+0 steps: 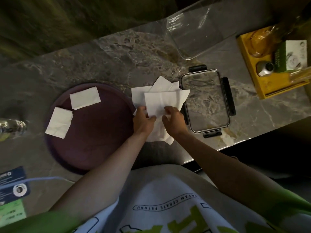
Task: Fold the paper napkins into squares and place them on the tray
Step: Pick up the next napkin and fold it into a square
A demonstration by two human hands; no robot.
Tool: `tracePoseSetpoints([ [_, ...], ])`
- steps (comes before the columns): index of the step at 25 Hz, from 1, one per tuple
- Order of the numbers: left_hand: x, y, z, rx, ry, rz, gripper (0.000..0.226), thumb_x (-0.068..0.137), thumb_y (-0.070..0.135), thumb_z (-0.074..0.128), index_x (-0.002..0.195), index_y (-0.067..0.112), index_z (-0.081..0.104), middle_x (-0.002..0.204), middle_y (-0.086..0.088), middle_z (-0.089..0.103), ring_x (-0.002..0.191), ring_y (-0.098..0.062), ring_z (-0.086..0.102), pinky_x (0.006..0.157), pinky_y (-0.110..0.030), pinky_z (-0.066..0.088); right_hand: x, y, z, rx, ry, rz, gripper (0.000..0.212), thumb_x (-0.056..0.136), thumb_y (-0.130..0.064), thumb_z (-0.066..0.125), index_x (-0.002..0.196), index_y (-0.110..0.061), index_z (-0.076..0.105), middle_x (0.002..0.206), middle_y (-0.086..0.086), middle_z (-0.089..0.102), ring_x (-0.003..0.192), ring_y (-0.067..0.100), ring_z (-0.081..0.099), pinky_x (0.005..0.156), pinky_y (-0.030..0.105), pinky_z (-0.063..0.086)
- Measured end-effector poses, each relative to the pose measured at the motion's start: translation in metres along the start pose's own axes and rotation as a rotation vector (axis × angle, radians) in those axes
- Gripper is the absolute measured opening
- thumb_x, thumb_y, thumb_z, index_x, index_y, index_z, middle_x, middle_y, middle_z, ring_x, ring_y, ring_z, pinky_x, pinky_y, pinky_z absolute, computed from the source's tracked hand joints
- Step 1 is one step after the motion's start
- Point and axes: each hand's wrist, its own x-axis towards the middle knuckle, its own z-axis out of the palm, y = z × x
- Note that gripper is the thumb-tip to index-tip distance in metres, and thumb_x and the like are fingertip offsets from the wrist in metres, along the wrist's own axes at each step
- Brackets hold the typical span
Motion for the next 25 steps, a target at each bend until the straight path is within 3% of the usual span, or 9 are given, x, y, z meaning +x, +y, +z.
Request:
tracePoseSetpoints([
  [4, -0.002, 0.005, -0.001, 0.022, -0.018, 0.053, 0.019, 0.089, 0.021, 0.064, 0.104, 0.01, 0.066, 0.1, -0.003, 0.068, 0.086, -0.013, 0.058, 0.073, -0.025, 0.044, 0.0, -0.005, -0.005, 0.194, 0.035, 0.027, 0.03, 0.095, -0.022, 0.057, 0.121, -0.008, 0.062, 0.115, 0.011, 0.068, 0.103, 0.022, 0.064, 0.086, 0.025, 0.047],
  [7, -0.01, 0.01, -0.008, -0.097, -0.056, 0.139, 0.01, 0.09, 0.02, 0.062, 0.09, 0.014, 0.07, 0.085, -0.001, 0.07, 0.082, -0.019, 0.066, 0.069, -0.03, 0.055, -0.004, -0.015, -0.011, 0.418, -0.047, 0.104, 0.024, 0.096, -0.035, 0.054, 0.105, -0.017, 0.068, 0.107, 0.008, 0.071, 0.099, 0.022, 0.066, 0.089, 0.039, 0.054],
  [9, -0.019, 0.014, -0.016, -0.143, -0.09, 0.188, 0.015, 0.093, 0.014, 0.058, 0.1, 0.014, 0.071, 0.088, -0.003, 0.071, 0.083, -0.02, 0.068, 0.062, -0.026, 0.054, -0.014, -0.026, -0.018, 0.643, -0.137, 0.169, 0.028, 0.096, -0.041, 0.054, 0.097, -0.018, 0.069, 0.105, 0.011, 0.071, 0.103, 0.028, 0.067, 0.092, 0.045, 0.055],
  [11, -0.03, 0.017, -0.027, -0.267, -0.196, 0.198, 0.021, 0.095, 0.01, 0.055, 0.11, 0.014, 0.069, 0.094, -0.003, 0.073, 0.087, -0.017, 0.07, 0.058, -0.019, 0.051, -0.029, -0.037, -0.026, 0.768, -0.177, 0.152, 0.03, 0.095, -0.041, 0.055, 0.096, -0.015, 0.071, 0.098, 0.008, 0.073, 0.1, 0.024, 0.068, 0.087, 0.037, 0.056],
  [14, -0.047, 0.016, -0.048, -0.465, -0.326, 0.179, 0.027, 0.096, 0.008, 0.051, 0.12, 0.012, 0.063, 0.104, -0.007, 0.073, 0.092, -0.017, 0.073, 0.063, -0.022, 0.055, -0.053, -0.053, -0.036, 0.804, -0.186, 0.087, 0.022, 0.094, -0.028, 0.06, 0.105, -0.012, 0.07, 0.093, 0.0, 0.074, 0.088, 0.011, 0.071, 0.073, 0.021, 0.054],
  [19, -0.063, -0.014, -0.094, -0.599, -0.072, 0.217, 0.019, 0.09, 0.004, 0.06, 0.101, 0.019, 0.065, 0.092, -0.005, 0.072, 0.078, -0.013, 0.068, 0.064, -0.022, 0.049, -0.081, -0.077, -0.033, 0.813, -0.104, 0.058, 0.014, 0.095, -0.014, 0.058, 0.095, -0.012, 0.071, 0.08, -0.006, 0.075, 0.075, 0.006, 0.07, 0.068, 0.019, 0.052],
  [21, -0.063, -0.03, -0.115, -0.617, -0.036, 0.166, 0.026, 0.086, 0.007, 0.066, 0.11, 0.019, 0.063, 0.098, -0.001, 0.068, 0.085, -0.008, 0.064, 0.071, -0.022, 0.048, -0.091, -0.09, -0.031, 0.812, -0.12, 0.056, 0.015, 0.095, -0.018, 0.059, 0.1, -0.01, 0.071, 0.086, -0.001, 0.075, 0.077, 0.01, 0.07, 0.068, 0.021, 0.052],
  [25, -0.064, -0.07, -0.15, -0.723, -0.181, -0.057, 0.075, 0.08, 0.033, 0.075, 0.144, 0.024, 0.037, 0.14, 0.0, 0.048, 0.129, -0.016, 0.045, 0.105, -0.032, 0.037, -0.112, -0.129, -0.02, 0.779, -0.19, 0.015, 0.026, 0.094, -0.024, 0.06, 0.111, -0.005, 0.069, 0.097, 0.007, 0.073, 0.086, 0.016, 0.07, 0.071, 0.023, 0.055],
])
